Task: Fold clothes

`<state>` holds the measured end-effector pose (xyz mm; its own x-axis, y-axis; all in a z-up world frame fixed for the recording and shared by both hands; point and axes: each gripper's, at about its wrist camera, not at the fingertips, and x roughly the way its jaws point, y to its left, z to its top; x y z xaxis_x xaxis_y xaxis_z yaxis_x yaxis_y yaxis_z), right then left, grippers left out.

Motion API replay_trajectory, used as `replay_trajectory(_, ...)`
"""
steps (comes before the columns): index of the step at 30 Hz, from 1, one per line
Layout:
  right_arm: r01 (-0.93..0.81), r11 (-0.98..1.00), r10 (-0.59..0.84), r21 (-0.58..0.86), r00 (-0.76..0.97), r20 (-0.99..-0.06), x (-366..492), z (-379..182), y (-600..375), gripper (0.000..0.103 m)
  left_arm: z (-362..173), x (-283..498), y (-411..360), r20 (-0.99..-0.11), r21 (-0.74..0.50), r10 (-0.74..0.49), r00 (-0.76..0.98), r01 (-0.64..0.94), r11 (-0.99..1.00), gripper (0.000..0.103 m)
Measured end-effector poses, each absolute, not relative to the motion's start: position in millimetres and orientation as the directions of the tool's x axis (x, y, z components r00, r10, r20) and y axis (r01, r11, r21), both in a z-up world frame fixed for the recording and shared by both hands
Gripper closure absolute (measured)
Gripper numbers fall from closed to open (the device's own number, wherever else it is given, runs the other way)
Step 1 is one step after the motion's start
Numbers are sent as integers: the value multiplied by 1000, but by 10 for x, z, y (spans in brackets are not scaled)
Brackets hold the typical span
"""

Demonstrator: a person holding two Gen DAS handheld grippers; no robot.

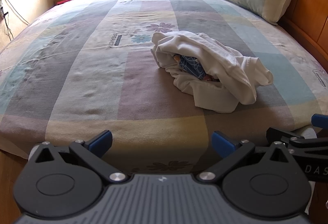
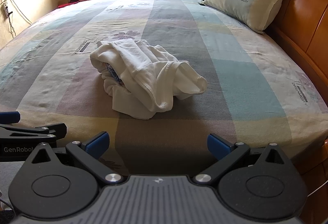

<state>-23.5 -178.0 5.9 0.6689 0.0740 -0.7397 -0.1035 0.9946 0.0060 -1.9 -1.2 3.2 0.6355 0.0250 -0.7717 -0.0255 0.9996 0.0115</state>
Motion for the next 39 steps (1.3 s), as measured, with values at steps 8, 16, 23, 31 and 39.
replay_trajectory(8,-106,994,75,5,671,-738,-248,66,-1774,0,26,-28,-16,-771,13,26,636,-25,1000,1)
replay_trajectory(16,-109,994,74,1,673,-735,-244,82,-1758,0,29,-35,-10,-770,16,40,637,-43,999,1)
replay_trajectory(23,-111,994,74,-2,675,-734,-257,94,-1752,0,31,-29,-2,-770,13,40,637,-46,999,1)
replay_trajectory(31,-119,993,78,-3,674,-735,-245,100,-1753,0,30,-18,-1,-771,12,39,635,-47,999,1)
replay_trajectory(39,-126,992,83,-5,678,-731,-187,117,-1742,0,55,45,0,-767,9,35,641,-43,999,1)
